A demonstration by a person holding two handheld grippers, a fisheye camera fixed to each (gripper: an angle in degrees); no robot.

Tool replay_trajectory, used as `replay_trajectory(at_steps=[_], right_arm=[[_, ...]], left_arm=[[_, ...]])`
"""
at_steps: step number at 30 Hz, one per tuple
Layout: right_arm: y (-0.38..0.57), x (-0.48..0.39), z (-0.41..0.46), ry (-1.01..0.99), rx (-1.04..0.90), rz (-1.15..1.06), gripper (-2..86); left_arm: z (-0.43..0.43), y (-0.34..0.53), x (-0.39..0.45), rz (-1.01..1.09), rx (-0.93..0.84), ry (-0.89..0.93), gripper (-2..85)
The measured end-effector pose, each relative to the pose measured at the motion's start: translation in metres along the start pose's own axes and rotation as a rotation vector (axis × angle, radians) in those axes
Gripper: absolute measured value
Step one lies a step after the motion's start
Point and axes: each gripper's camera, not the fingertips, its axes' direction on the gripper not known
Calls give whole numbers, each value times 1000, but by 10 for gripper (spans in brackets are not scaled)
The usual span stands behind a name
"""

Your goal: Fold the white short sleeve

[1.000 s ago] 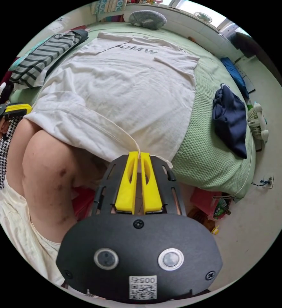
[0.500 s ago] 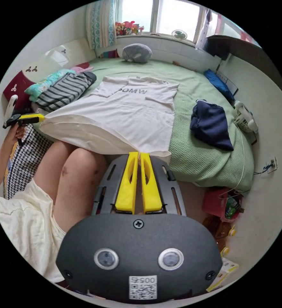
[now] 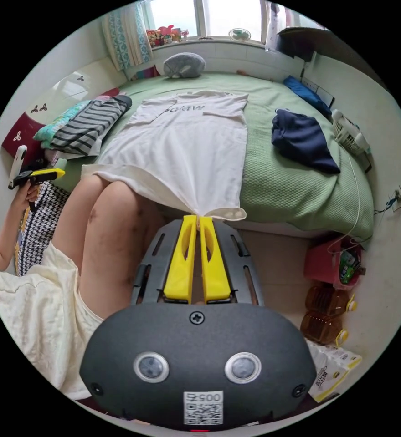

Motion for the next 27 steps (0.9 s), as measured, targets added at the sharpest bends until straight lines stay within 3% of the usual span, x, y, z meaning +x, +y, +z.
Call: replay_trajectory(at_steps=[9,21,27], right_arm=[[-18,-5,64,164,-256,-68,-14],[-129,-11,62,39,0,-29,16],[-221,-21,113,16,66,-22,16]], left_arm=[[30,-40,10,19,19,12,-5],[85,-171,44,60,112,17,-6],[158,-255,45,35,65,36,-6]])
